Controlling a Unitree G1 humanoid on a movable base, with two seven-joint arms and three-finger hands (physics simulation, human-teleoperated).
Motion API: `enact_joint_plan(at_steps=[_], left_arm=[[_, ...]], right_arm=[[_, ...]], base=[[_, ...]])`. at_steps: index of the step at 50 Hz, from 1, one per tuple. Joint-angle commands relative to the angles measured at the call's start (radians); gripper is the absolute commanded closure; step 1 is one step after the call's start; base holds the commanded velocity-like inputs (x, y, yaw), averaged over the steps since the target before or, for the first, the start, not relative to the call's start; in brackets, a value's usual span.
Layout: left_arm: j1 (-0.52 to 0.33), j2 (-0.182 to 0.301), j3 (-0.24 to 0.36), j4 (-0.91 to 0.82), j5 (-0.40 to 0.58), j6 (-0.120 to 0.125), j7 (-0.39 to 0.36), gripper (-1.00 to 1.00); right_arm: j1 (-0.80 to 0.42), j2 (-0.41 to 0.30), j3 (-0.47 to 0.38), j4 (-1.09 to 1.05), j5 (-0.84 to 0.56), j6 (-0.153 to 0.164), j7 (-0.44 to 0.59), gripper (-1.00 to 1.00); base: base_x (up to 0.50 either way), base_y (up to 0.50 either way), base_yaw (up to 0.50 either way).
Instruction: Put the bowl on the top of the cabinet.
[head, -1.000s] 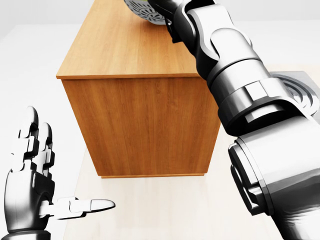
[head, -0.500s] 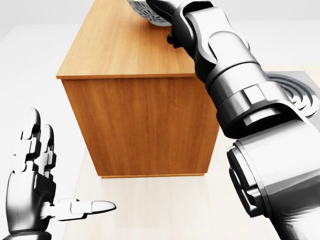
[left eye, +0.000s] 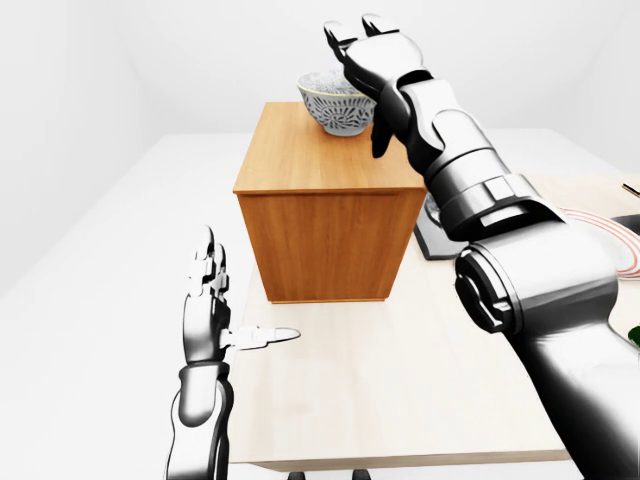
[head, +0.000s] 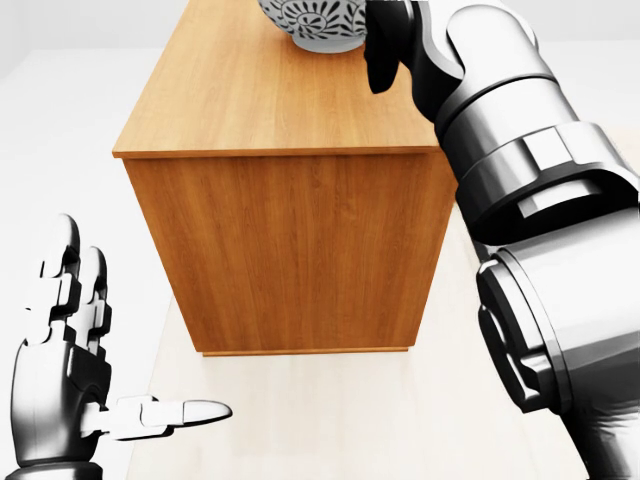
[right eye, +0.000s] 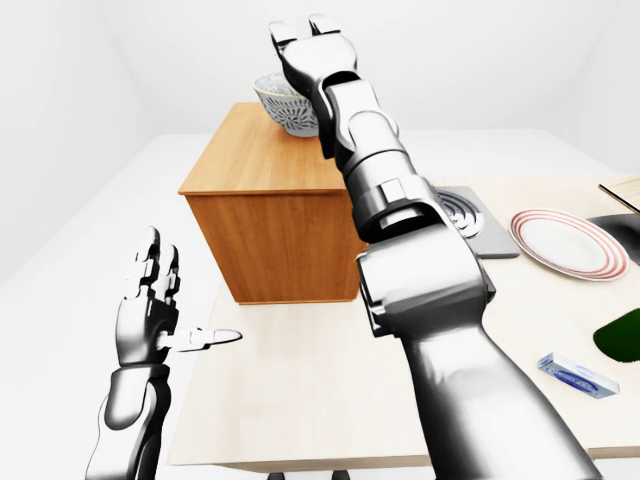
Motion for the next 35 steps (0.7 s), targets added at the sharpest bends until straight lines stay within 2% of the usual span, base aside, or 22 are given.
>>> enact_joint_plan(at_steps=[1, 7, 19, 30, 35], left_arm=[[-0.004, 0.000, 0.003, -0.004, -0.001, 0.000, 0.002, -1.00], [-0.005, 0.000, 0.004, 0.002, -0.002, 0.000, 0.003, -1.00], [-0.005, 0.000, 0.002, 0.006, 0.000, 0.000, 0.002, -1.00], [-0.009, 0.000, 0.000, 0.037, 0.005, 0.000, 0.003, -1.00], [-0.003, -0.001, -0.004, 0.034, 0.009, 0.000, 0.004, -1.00]], right_arm=[[-0.081, -0.085, -0.005, 0.020, -0.009, 0.000, 0.067, -1.00], [-0.119, -0.153, -0.010, 0.029, -0.034, 0.000, 0.075, -1.00], [-0.219, -0.363, -0.058, 0.041, -0.086, 0.000, 0.101, -1.00], [-0.213, -0.559, -0.089, 0.038, -0.133, 0.000, 0.088, -1.00], [-0.209, -0.626, -0.109, 0.034, -0.138, 0.000, 0.092, -1.00]], base=[[0.00, 0.00, 0.00], [0.00, 0.00, 0.00], [0.00, 0.00, 0.00], [0.00, 0.00, 0.00], [0.00, 0.00, 0.00]])
